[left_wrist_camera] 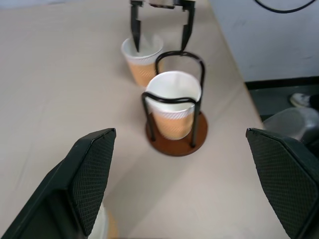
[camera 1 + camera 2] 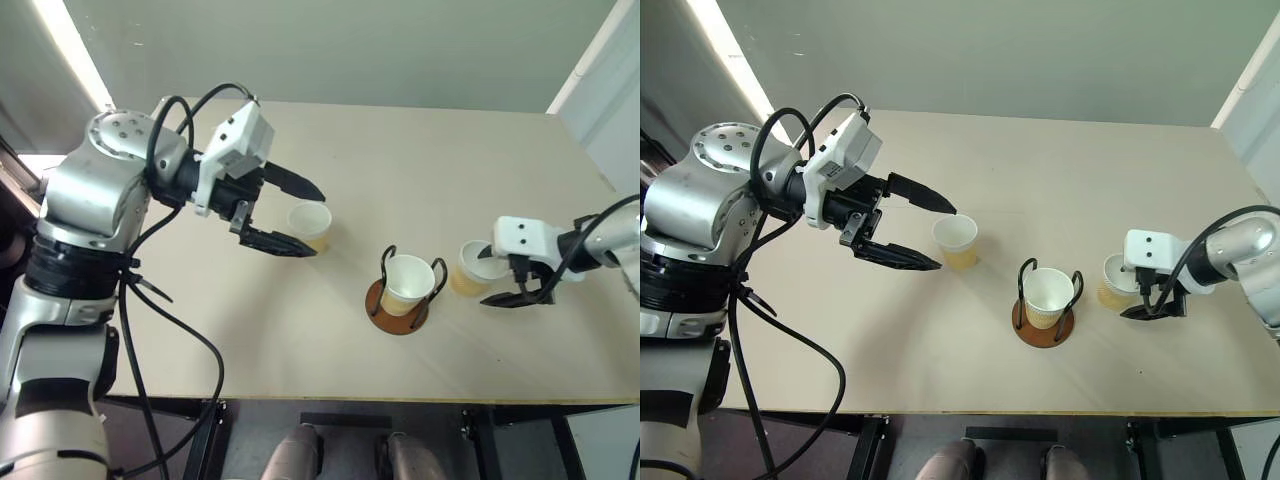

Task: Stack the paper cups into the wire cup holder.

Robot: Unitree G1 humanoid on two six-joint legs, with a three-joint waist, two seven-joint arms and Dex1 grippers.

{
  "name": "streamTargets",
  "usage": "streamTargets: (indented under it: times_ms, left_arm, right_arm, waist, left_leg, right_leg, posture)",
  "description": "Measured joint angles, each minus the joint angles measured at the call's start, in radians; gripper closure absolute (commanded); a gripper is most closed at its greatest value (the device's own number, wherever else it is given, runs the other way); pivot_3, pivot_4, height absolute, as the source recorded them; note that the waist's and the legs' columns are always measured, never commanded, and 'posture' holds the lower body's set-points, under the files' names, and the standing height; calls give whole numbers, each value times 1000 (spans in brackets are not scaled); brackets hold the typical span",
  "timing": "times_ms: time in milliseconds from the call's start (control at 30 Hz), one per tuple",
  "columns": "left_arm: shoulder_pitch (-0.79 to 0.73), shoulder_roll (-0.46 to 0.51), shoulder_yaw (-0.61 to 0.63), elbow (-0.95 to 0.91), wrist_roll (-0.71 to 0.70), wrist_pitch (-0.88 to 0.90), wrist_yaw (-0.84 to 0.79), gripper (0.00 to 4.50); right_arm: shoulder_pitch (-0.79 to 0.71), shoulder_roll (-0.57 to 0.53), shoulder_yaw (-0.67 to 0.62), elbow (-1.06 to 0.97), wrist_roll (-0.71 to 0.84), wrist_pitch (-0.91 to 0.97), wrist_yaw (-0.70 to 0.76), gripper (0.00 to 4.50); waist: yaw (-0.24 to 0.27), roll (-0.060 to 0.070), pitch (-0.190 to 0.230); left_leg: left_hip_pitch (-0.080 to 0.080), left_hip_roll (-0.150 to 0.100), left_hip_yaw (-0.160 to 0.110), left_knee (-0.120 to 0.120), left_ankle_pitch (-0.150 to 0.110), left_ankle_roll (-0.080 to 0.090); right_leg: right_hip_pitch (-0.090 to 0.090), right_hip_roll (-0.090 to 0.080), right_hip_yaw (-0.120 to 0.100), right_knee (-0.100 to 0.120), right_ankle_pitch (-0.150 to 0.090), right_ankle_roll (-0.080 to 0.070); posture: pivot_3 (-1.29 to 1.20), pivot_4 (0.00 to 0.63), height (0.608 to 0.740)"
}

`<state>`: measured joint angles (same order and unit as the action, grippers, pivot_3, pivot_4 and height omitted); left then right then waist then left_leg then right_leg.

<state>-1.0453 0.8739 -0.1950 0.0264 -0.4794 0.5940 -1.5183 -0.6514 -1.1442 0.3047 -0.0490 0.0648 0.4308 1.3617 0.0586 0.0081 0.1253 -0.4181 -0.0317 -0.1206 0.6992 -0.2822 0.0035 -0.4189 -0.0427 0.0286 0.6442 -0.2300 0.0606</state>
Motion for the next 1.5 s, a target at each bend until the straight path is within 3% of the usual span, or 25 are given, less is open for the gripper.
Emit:
streamTargets:
  times_ms: [100, 433, 767, 967, 1133, 1500]
  left_arm:
    - [0, 0, 4, -14, 2, 0, 1, 0]
    - [31, 17, 84, -28, -37, 29, 7, 0]
    - [156, 48, 259, -108, -189, 129, 63, 0]
    - [182, 70, 289, -103, -206, 140, 81, 0]
    - [177, 71, 287, -90, -209, 141, 76, 0]
    - [122, 74, 243, -49, -193, 127, 10, 0]
  right_arm:
    - [-11, 9, 19, 31, -36, -34, 14, 642]
    - [-16, 23, 18, 92, -67, -96, 62, 4363]
    - [-25, -80, -97, 32, -14, -63, 125, 4441]
    - [-228, -124, -131, -92, 81, 59, 226, 4441]
    - [-405, -104, -79, -229, 169, 121, 247, 4441]
    - [-458, -4, 86, -277, 182, 115, 248, 4441]
  waist:
    - [0, 0, 0]
    - [-1, 0, 0]
    - [-1, 0, 0]
    - [-3, 1, 1]
    - [-4, 1, 0]
    - [-5, 1, 1]
  left_leg:
    - [0, 0, 0, 0, 0, 0]
    - [0, 0, 0, -1, 0, 0]
    - [1, 0, 0, -2, 0, -1]
    - [1, 0, 0, -2, 0, -1]
    - [1, 0, -1, -2, 0, -1]
    - [1, -1, -3, -2, 0, -1]
  right_leg:
    - [0, 0, 0, 0, 0, 0]
    - [0, 0, 0, 0, 0, 0]
    - [1, 0, 0, 0, 0, -1]
    - [0, 0, 0, -1, -1, -2]
    - [1, 0, -1, -3, -2, -3]
    - [0, 0, -1, -3, -2, -4]
  posture:
    - [0, 150, 740]
    - [0, 150, 740]
    - [0, 150, 740]
    - [0, 150, 740]
    - [0, 150, 740]
    - [0, 150, 740]
